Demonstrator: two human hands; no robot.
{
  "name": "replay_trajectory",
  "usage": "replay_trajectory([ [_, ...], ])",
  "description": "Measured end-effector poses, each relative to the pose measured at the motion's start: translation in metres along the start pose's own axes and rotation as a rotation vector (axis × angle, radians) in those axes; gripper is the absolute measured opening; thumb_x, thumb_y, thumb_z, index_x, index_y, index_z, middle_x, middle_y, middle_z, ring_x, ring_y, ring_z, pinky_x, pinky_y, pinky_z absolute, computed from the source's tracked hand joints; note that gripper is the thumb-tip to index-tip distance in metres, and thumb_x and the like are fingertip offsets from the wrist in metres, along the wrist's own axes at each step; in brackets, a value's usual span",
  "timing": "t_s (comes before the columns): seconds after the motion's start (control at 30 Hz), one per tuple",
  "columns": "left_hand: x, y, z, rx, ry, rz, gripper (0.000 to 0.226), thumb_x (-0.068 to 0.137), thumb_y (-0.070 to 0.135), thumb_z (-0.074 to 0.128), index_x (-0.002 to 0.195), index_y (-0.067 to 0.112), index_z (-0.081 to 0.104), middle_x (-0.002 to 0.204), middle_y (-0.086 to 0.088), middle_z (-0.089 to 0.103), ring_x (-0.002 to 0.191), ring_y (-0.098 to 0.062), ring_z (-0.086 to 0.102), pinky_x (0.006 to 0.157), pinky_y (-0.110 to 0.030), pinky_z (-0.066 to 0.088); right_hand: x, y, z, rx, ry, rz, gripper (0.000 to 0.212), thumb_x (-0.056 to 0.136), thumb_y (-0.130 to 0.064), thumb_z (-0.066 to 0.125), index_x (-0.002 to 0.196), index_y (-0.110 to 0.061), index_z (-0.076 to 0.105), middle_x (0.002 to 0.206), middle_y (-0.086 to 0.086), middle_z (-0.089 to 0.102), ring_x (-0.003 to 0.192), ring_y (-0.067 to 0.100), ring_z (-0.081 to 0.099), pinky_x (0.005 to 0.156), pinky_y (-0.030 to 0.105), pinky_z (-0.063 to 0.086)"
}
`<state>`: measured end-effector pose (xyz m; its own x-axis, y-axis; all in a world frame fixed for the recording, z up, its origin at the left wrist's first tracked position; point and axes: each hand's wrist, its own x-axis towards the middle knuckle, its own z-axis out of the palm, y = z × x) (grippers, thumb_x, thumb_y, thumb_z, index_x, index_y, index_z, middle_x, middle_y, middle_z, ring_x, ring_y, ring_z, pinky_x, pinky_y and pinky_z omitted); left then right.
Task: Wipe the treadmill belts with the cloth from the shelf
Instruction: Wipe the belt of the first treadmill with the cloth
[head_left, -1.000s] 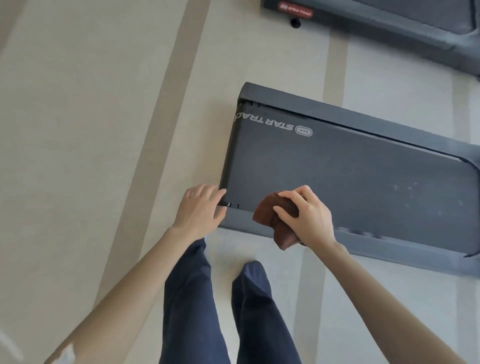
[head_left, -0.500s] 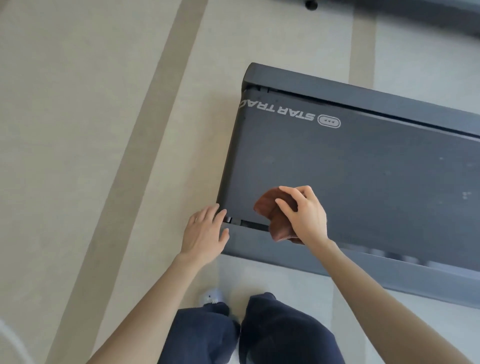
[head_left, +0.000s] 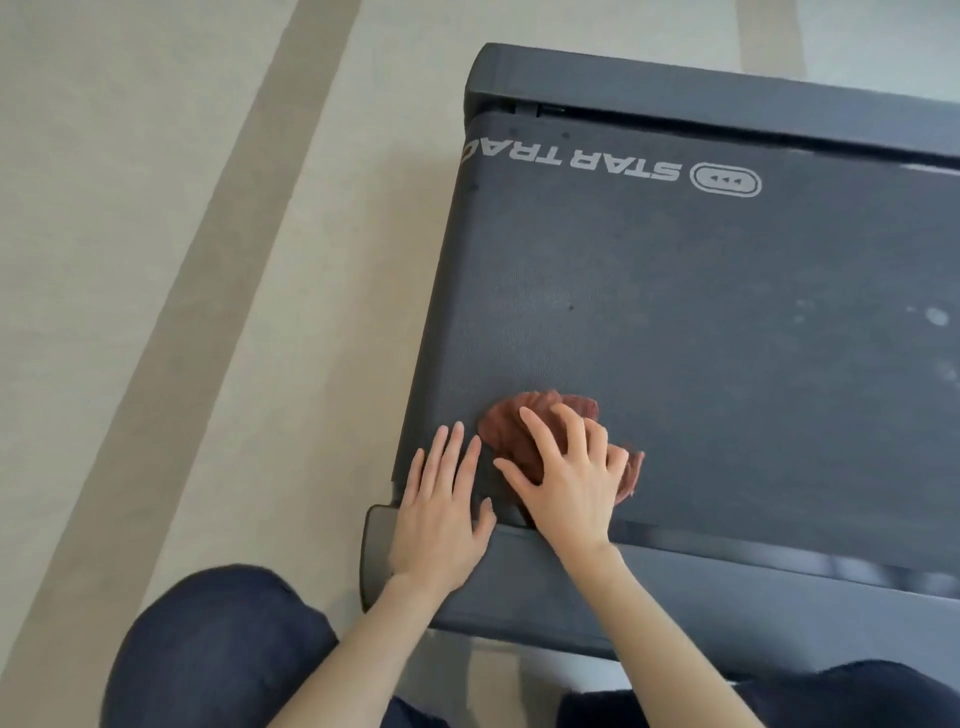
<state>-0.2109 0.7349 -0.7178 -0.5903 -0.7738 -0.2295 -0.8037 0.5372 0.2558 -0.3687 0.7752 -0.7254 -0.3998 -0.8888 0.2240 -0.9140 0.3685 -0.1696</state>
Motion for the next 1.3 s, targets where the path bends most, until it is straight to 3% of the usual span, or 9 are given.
replay_trajectory([
  [0.13, -0.002, -0.002, 0.007, -0.008, 0.074, 0.004, 0.064, 0.088, 0.036, 0.035, 0.147, 0.014, 0.03, 0.157, -0.008, 0.019, 0.146, -0.022, 0.01, 0.113, -0.042, 0.019, 0.038, 0.004, 0.022, -0.041, 0.125, -0.067, 0.036, 0.086, -0.056, 0.056, 0.111, -0.032, 0.065, 0.114, 0.003, 0.062, 0.093, 0.031, 0.052, 0.071, 0.042, 0.039],
  [0.23, -0.001, 0.0, 0.005, 0.002, 0.073, -0.007, 0.062, 0.09, 0.037, 0.032, 0.148, 0.014, 0.03, 0.157, -0.007, 0.019, 0.146, -0.021, 0.011, 0.113, -0.042, 0.02, 0.093, 0.003, 0.03, -0.056, 0.086, -0.085, 0.038, 0.088, -0.056, 0.049, 0.113, -0.031, 0.064, 0.115, 0.005, 0.06, 0.095, 0.034, 0.053, 0.075, 0.044, 0.04],
  [0.43, -0.002, -0.004, 0.008, -0.053, 0.103, -0.005, 0.059, 0.092, 0.038, 0.03, 0.147, 0.018, 0.033, 0.156, -0.003, 0.023, 0.145, -0.019, 0.016, 0.113, -0.04, 0.017, 0.184, 0.004, 0.043, -0.049, 0.001, -0.055, 0.039, 0.09, -0.054, 0.053, 0.118, -0.028, 0.062, 0.12, 0.008, 0.056, 0.103, 0.035, 0.05, 0.086, 0.049, 0.039],
  [0.63, -0.005, -0.006, 0.007, -0.036, 0.115, -0.027, 0.057, 0.094, 0.036, 0.026, 0.147, 0.016, 0.033, 0.156, -0.003, 0.024, 0.144, -0.019, 0.018, 0.114, -0.042, 0.028, 0.126, -0.003, 0.023, -0.03, 0.049, -0.041, 0.031, 0.083, -0.045, 0.067, 0.1, -0.019, 0.067, 0.104, 0.012, 0.059, 0.085, 0.033, 0.056, 0.071, 0.04, 0.043],
  [0.77, -0.02, -0.021, 0.005, -0.076, 0.138, -0.282, 0.063, 0.092, 0.038, 0.024, 0.145, 0.006, 0.034, 0.152, -0.012, 0.031, 0.141, -0.024, 0.028, 0.112, -0.042, 0.031, 0.031, -0.015, 0.003, 0.027, 0.108, -0.048, 0.027, 0.078, -0.045, 0.069, 0.093, -0.022, 0.067, 0.096, 0.008, 0.059, 0.076, 0.029, 0.051, 0.063, 0.035, 0.035],
  [0.87, -0.022, -0.023, 0.001, -0.073, 0.117, -0.324, 0.067, 0.09, 0.041, 0.024, 0.143, 0.002, 0.036, 0.148, -0.016, 0.036, 0.138, -0.027, 0.034, 0.111, -0.043, 0.031, -0.022, -0.036, -0.003, 0.039, 0.083, -0.12, 0.025, 0.079, -0.045, 0.065, 0.093, -0.024, 0.069, 0.098, 0.005, 0.062, 0.079, 0.025, 0.053, 0.063, 0.033, 0.038],
  [1.13, -0.019, -0.022, 0.006, -0.086, 0.113, -0.304, 0.072, 0.086, 0.046, 0.032, 0.143, 0.003, 0.037, 0.15, -0.012, 0.036, 0.137, -0.024, 0.035, 0.109, -0.043, 0.035, 0.047, -0.035, 0.028, 0.057, 0.174, -0.325, 0.024, 0.081, -0.047, 0.064, 0.088, -0.025, 0.069, 0.092, 0.005, 0.061, 0.077, 0.026, 0.052, 0.064, 0.036, 0.038],
  [1.3, -0.02, -0.025, 0.009, -0.075, 0.121, -0.295, 0.074, 0.088, 0.051, 0.027, 0.146, 0.006, 0.033, 0.151, -0.01, 0.033, 0.138, -0.023, 0.034, 0.112, -0.04, 0.029, 0.135, -0.041, 0.041, 0.004, 0.156, -0.148, 0.028, 0.083, -0.049, 0.057, 0.093, -0.025, 0.07, 0.095, 0.007, 0.06, 0.081, 0.03, 0.053, 0.067, 0.038, 0.04],
])
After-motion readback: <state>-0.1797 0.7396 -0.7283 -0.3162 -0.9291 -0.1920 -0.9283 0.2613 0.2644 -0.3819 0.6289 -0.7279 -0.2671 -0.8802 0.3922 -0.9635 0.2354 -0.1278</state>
